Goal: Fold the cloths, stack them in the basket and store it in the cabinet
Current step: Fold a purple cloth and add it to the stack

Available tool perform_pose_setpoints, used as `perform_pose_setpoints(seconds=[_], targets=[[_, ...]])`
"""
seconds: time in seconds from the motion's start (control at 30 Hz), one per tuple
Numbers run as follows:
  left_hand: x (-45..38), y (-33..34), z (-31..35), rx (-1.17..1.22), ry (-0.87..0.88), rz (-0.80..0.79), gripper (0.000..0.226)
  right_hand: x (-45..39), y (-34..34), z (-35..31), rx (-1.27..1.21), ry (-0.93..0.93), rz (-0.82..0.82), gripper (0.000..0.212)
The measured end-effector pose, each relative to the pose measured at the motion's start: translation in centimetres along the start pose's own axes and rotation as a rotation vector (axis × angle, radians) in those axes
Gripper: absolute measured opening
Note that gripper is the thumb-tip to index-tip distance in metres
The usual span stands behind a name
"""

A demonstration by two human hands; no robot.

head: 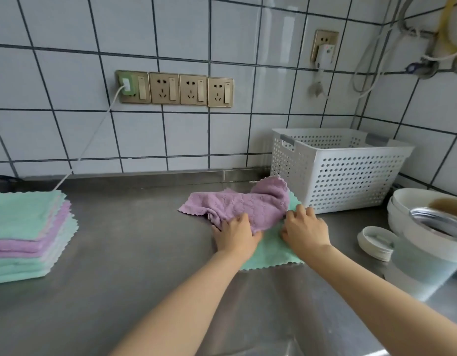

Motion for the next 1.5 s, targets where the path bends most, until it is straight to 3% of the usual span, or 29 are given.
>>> perform_pose_setpoints(seconds=[0.23,0.3,0.37,0.43,0.5,0.6,0.7,0.8,0.87,0.93,1.03,1.13,1.2,1.33,1.43,1.5], targets=[[-2.9,-5.7,-2.2,0.777,-0.09,0.067,0.032,-0.9,0.5,0.6,0.05,0.017,-0.066,0.04],[-2.7,-8.1,-2.9,0.841,-0.014,0.045,0.027,-1.2,-0.2,0.4,0.05,0.068,-0.095,0.05],[-2.7,-9.2,-3.5,0.767,0.084,-0.021,0.027,-1.8,-2.1,-0.5,-0.055,0.074,0.04,0.072],[-2.6,-9.9,-4.0,0.776,0.101,-0.083,0.031,-2.2,-4.6,-2.1,-0.073,-0.069,0.26,0.088],[-2.4,-11.0,-4.3,0.853,0.089,-0.091,0.031,-2.6,-6.2,-3.7,-0.006,-0.213,0.324,0.074],[-2.4,-13.0,-5.0,0.906,0.093,-0.039,0.028,-4.0,-8.5,-3.7,-0.06,-0.14,0.321,0.021],[-2.3,-14.8,-6.1,0.847,0.147,0.025,0.035,-5.3,-12.4,-3.1,-0.476,0.041,0.303,0.01],[-1.9,-15.6,-6.1,0.747,0.217,0.039,0.028,-6.3,-16.2,-4.0,-1.177,0.15,0.22,0.028],[-1.7,-15.9,-6.2,0.662,0.208,0.082,0.027,-6.6,-18.3,-5.5,-1.465,0.146,0.169,0.035],[-1.4,-16.5,-7.0,0.547,0.132,0.193,0.029,-6.5,-20.3,-7.2,-1.595,0.054,0.17,0.046],[-1.3,-18.3,-9.2,0.501,0.02,0.347,0.021,-5.7,-22.1,-8.1,-1.515,-0.128,0.327,0.045],[-0.8,-21.1,-11.4,0.639,-0.046,0.521,0.016,-4.4,-22.4,-7.5,-1.314,-0.21,0.53,0.039],[0.0,-23.0,-12.6,0.747,-0.052,0.602,0.014,-3.5,-21.9,-7.1,-1.136,-0.191,0.555,0.04],[2.1,-25.8,-15.2,0.91,-0.041,0.534,0.012,-1.9,-21.6,-5.8,-1.111,-0.138,0.498,0.017],[5.1,-28.0,-16.1,1.302,0.015,0.334,0.009,-0.3,-21.9,-5.4,-1.326,-0.249,0.202,0.011],[7.0,-29.6,-16.5,1.394,0.06,0.229,0.007,0.7,-21.6,-5.9,-1.609,-0.339,-0.079,0.012]])
Point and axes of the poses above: each hand's wrist, its own x-axis away from the middle knuckle, its own y-axis out of the palm, z = x × y, the point moved 3 cm from there along -x, towards the middle knuckle
